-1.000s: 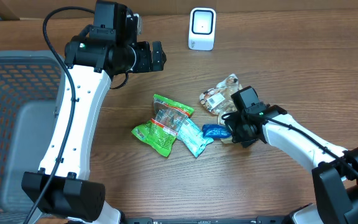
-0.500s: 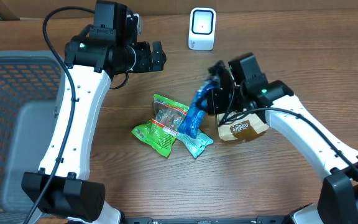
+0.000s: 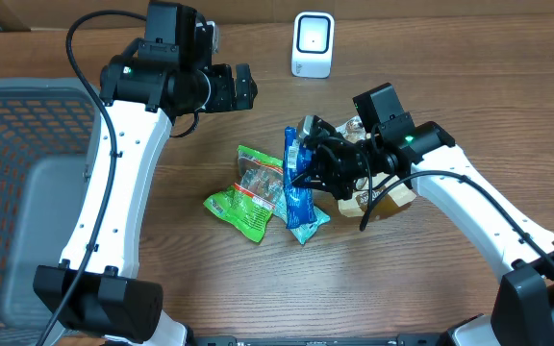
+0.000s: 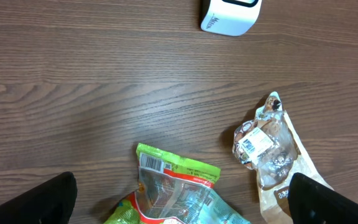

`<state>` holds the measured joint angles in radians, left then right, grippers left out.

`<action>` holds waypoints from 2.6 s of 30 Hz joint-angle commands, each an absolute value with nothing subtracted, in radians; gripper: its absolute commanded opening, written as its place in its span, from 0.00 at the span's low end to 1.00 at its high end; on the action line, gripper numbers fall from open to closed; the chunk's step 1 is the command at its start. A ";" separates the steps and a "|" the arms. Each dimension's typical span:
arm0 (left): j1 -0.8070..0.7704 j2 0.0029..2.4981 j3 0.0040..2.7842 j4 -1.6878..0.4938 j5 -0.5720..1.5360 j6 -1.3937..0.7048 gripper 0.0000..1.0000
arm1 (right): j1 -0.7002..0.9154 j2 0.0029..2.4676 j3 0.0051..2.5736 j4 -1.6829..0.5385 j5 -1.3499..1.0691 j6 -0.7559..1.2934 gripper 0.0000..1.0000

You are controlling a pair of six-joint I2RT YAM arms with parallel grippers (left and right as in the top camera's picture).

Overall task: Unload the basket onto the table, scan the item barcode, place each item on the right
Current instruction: 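Carry the Oreo packet with the right gripper toward the white scanner, then hold the Oreo packet barcode in front of the scanner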

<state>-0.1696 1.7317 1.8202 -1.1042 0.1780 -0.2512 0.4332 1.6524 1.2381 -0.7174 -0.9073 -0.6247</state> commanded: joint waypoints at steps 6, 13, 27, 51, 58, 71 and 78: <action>-0.169 1.728 1.836 -1.103 0.168 -0.224 1.00 | 0.436 1.612 1.388 -0.717 -1.079 -0.653 0.04; -0.169 1.728 1.836 -1.103 0.168 -0.224 1.00 | 0.436 1.591 1.494 -0.779 -1.079 -0.609 0.04; -0.170 1.728 1.836 -1.103 0.168 -0.224 1.00 | 0.435 1.586 1.557 -0.856 -0.868 -0.538 0.04; -0.171 1.728 1.836 -1.103 0.168 -0.224 1.00 | 0.438 1.909 1.544 -0.319 0.479 -0.666 0.04; -0.171 1.728 1.836 -1.103 0.168 -0.224 1.00 | 0.436 2.031 1.544 -0.005 0.515 -1.038 0.04; -0.171 1.728 1.836 -1.103 0.168 -0.224 1.00 | 0.401 2.284 1.546 0.630 0.513 -1.428 0.04; -0.170 1.728 1.836 -1.103 0.168 -0.224 1.00 | 0.356 2.336 1.553 0.676 0.375 -1.547 0.04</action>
<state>-0.1696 1.7317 1.8202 -1.1042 0.1772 -0.2512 0.3790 2.3173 1.5234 0.6624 0.4423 -1.4715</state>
